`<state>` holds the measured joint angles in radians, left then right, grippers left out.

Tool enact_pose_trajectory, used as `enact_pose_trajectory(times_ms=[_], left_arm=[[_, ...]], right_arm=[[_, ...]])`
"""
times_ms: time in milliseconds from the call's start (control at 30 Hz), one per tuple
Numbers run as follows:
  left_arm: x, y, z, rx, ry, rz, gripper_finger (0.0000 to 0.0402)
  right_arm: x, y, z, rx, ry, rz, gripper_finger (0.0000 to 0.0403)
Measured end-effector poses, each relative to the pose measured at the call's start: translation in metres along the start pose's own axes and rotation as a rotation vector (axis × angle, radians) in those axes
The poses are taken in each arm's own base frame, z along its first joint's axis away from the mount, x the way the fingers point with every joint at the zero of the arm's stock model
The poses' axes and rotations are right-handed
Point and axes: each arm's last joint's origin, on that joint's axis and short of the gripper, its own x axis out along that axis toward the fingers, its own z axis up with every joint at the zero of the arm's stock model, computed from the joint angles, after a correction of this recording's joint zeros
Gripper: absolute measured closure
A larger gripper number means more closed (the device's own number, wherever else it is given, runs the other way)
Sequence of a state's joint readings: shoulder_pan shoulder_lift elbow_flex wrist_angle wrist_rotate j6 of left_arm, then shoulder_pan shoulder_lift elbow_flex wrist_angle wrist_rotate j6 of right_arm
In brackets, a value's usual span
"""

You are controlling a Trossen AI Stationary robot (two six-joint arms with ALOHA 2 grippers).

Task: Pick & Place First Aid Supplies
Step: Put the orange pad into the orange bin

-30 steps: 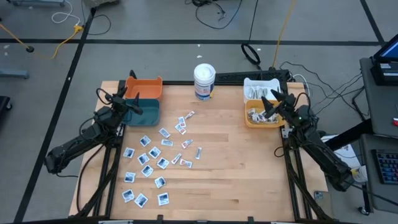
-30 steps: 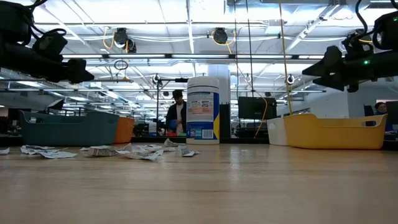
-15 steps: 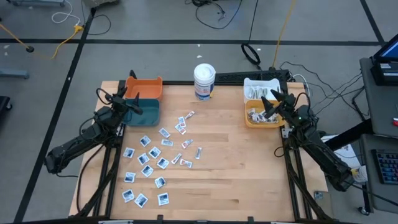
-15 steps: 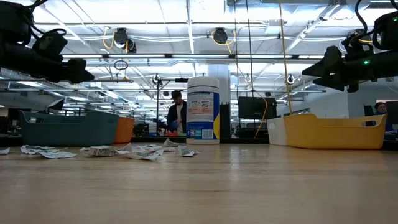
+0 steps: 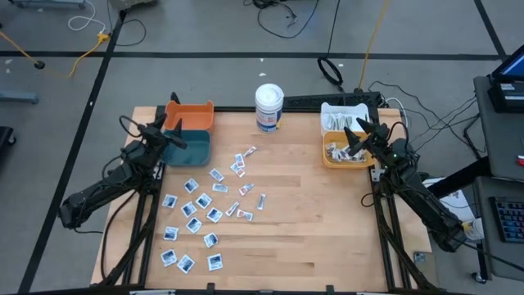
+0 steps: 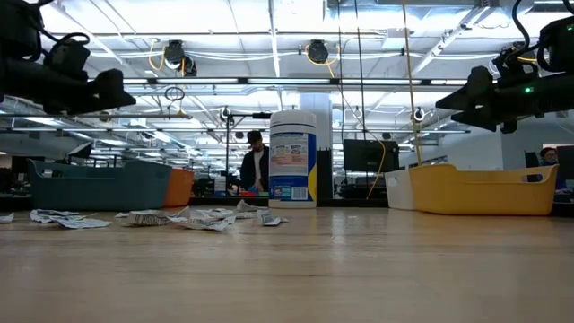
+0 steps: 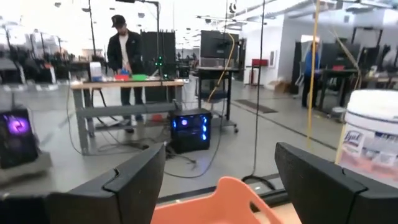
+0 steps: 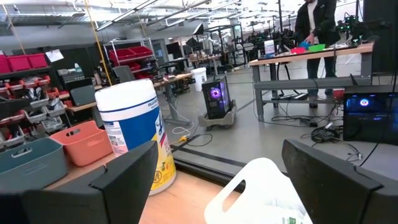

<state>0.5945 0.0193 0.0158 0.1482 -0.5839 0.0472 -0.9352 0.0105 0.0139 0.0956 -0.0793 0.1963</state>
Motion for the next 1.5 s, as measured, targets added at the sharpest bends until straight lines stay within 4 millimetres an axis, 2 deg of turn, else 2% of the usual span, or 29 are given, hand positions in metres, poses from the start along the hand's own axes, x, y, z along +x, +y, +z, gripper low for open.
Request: enact_pose_trajectory(times_ms=[133,267,400,567,667,867,1000,1233,1500], left_arm=[[0.0,-0.001,0.002,-0.045,0.0,-0.048,0.0094],[-0.003,-0.004,0.021,-0.03,0.012,-0.165,0.0094],[-0.005,-0.005,0.038,0.011,0.171,-0.182,0.0094],[-0.001,-0.011,0.071,-0.07,0.354,-0.195,0.0094],[0.006,-0.02,0.095,-0.119,0.452,-0.194,0.0094],[0.025,-0.044,0.126,-0.117,0.737,-0.212,0.0094],[0.041,-0.065,0.131,-0.085,0.945,-0.252,0.0094],[0.064,-0.096,0.122,-0.055,1.199,-0.255,0.0094],[0.075,-0.121,0.119,0.048,1.338,-0.227,0.0094]], right_arm=[[0.0,0.0,0.0,0.0,0.0,0.0,0.0066],[0.0,0.0,0.0,0.0,0.0,0.0,0.0066],[0.0,0.0,0.0,0.0,0.0,0.0,0.0066],[0.0,0.0,0.0,0.0,-0.001,0.001,0.0066],[0.0,0.0,0.0,0.0,-0.001,0.001,0.0066],[0.0,0.0,0.0,0.0,-0.001,0.001,0.0066],[0.0,0.0,0.0,0.0,0.0,0.001,0.0066],[0.0,0.0,0.0,0.0,0.0,0.001,0.0066],[0.0,0.0,0.0,0.0,0.0,0.001,0.0066]])
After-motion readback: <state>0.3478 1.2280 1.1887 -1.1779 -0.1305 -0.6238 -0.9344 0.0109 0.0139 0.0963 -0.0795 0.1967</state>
